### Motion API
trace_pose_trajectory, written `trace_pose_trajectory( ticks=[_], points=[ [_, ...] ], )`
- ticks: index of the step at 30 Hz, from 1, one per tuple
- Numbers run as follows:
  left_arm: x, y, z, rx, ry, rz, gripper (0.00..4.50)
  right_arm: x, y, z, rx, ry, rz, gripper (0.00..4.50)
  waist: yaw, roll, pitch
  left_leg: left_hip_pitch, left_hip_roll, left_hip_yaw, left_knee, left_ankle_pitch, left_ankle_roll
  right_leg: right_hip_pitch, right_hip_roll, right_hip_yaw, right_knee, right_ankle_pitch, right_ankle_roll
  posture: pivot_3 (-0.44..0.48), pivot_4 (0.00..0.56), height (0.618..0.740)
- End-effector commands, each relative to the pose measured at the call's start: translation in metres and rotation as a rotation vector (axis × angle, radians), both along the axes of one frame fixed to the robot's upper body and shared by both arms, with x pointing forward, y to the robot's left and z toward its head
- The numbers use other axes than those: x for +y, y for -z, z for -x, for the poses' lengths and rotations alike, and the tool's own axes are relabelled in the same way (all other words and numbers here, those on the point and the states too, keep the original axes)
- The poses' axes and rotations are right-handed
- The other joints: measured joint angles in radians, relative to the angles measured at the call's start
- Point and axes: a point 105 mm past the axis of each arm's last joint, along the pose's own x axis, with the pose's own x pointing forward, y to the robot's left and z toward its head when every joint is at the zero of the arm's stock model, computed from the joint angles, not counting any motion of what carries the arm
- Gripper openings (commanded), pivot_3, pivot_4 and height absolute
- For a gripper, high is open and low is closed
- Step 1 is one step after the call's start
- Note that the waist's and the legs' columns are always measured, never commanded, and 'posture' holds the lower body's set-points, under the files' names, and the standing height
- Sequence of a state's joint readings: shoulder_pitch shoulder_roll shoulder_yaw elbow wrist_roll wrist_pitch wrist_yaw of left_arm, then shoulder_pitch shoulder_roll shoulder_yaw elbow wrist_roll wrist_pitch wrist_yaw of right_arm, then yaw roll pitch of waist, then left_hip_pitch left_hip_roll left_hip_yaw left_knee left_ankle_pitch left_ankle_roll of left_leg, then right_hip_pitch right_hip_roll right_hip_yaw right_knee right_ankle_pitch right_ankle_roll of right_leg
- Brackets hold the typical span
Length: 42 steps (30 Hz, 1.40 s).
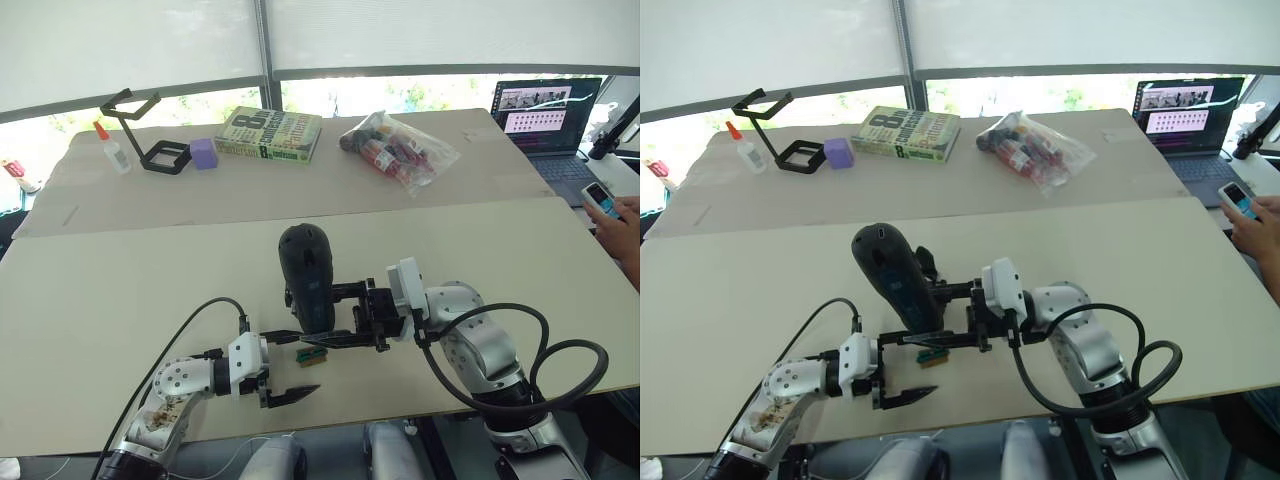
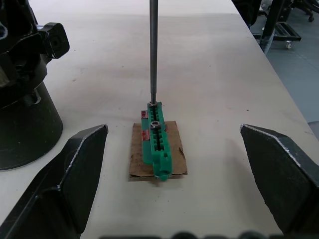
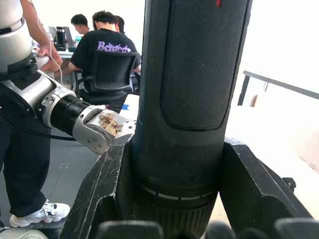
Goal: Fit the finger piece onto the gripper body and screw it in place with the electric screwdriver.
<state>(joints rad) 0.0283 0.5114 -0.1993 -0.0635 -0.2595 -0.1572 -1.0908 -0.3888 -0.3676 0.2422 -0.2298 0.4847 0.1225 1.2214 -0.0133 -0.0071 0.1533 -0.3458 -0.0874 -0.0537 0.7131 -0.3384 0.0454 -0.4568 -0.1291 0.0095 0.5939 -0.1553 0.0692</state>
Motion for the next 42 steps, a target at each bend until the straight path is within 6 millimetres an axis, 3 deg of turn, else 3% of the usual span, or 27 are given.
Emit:
trace_pose_trajectory(
  ticks=[1, 15, 42],
  points=[
    [-0.0041, 0.0097, 0.0079, 0.051, 0.022, -0.01, 4.5, 0.0, -0.0162, 0.0048, -0.056, -0.028, -0.04, 1.98, 0.0, 0.0, 0.0, 0.0, 0.0, 0.0, 0.0, 0.0, 0.0, 0.0, 0.0, 0.0, 0.0, 0.0, 0.0, 0.0, 0.15, 0.74],
    [-0.0032, 0.0093, 0.0085, 0.055, 0.016, -0.009, 4.5, -0.0044, -0.0175, -0.0015, -0.058, -0.013, -0.034, 1.98, 0.0, 0.0, 0.0, 0.0, 0.0, 0.0, 0.0, 0.0, 0.0, 0.0, 0.0, 0.0, 0.0, 0.0, 0.0, 0.0, 0.15, 0.74],
    [-0.0041, 0.0079, 0.0085, 0.06, 0.021, -0.007, 4.5, 0.0026, -0.0185, 0.0061, -0.046, -0.049, -0.052, 1.98, 0.0, 0.0, 0.0, 0.0, 0.0, 0.0, 0.0, 0.0, 0.0, 0.0, 0.0, 0.0, 0.0, 0.0, 0.0, 0.0, 0.15, 0.74]
  ],
)
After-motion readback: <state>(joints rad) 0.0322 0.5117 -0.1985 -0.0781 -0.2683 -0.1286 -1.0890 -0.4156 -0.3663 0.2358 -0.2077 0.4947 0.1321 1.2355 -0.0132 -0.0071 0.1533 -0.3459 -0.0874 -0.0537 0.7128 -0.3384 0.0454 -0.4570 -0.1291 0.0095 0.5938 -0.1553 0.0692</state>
